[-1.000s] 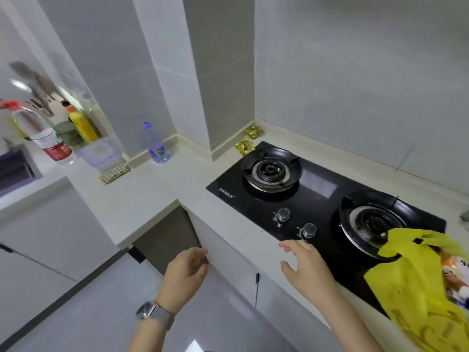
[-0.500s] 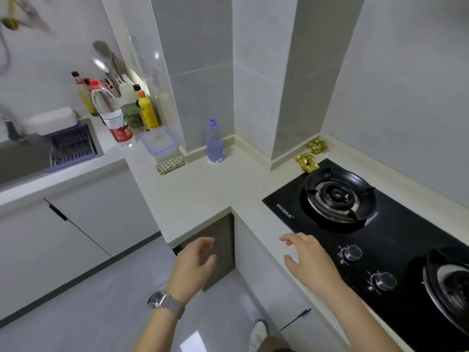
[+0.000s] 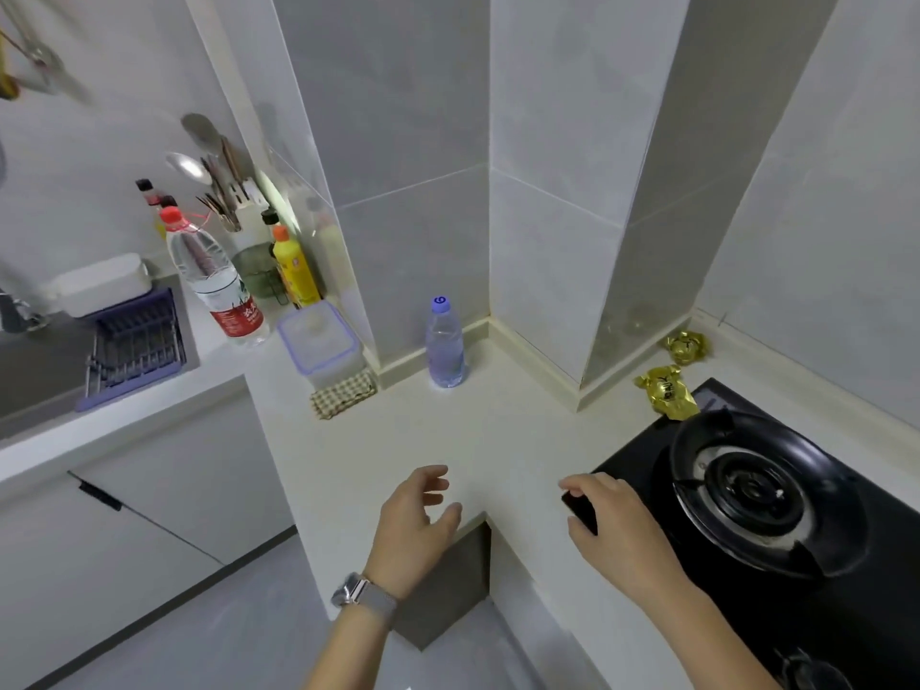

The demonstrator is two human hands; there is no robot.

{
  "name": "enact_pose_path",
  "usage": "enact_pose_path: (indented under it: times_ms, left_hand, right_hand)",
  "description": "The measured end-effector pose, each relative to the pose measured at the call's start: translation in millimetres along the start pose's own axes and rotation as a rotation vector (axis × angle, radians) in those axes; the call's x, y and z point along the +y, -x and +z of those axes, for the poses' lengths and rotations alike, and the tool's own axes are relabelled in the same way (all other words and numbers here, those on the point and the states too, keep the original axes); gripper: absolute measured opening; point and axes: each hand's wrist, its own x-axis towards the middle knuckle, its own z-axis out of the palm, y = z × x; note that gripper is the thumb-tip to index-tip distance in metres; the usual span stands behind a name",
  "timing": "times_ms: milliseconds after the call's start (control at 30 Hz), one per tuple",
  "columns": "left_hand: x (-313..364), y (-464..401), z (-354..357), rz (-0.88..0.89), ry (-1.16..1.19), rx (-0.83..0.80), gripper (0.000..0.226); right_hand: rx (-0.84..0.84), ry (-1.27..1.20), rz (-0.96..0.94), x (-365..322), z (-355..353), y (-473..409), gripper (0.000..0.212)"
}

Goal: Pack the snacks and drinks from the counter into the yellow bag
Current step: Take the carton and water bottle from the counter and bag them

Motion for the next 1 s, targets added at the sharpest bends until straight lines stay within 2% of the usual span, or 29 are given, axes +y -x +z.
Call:
enact_pose_path:
  times_ms: [100,200,467,533,667,700,867,1000]
  left_hand:
    - [-2.7,-22.9,5.9,-0.077,0.047,-0.028,0.046]
    - [-5.4,-56.1,3.3,-0.123,0.043,-0.059,0.063]
    - [5.2,-188.8,-11.5,-0.183,0.023,0.0,0.093]
    - [11.8,-213.4,-8.1,-0.159,0.021,0.017,0.088]
    - [14.5,-254.6,0.7,-0.178,0.163,-0.011,0.036]
    - [12.9,-264.5,4.5,-0.186,0.184,-0.019,0.033]
    - [4.0,-304.3,18.3,-0.233,0.209,-0.02,0.027]
    - [-15.2,-322.0,25.3,-0.221,0.171,-0.051,0.047]
  right_hand:
    - [-0.016,-0.027,0.023,-0.8,4.4,-18.0,0.038]
    - [-0.029,-0.04,0.037,-4.8,7.2,-35.4,0.038]
    - [0.003,-0.012,0.144,-13.0,-0.1,-66.4,0.041]
    - [-0.007,0.01,0.158,-16.7,1.4,-69.8,0.041]
    - [-0.022,-0.005,0.209,-22.7,7.8,-68.5,0.04]
    - [-0.015,-0.029,0.232,-22.9,8.8,-66.1,0.04]
    - [0.064,-0.151,0.381,-14.8,8.1,-47.3,0.037]
    - [0.137,-0.222,0.512,-5.4,11.5,-34.4,0.036]
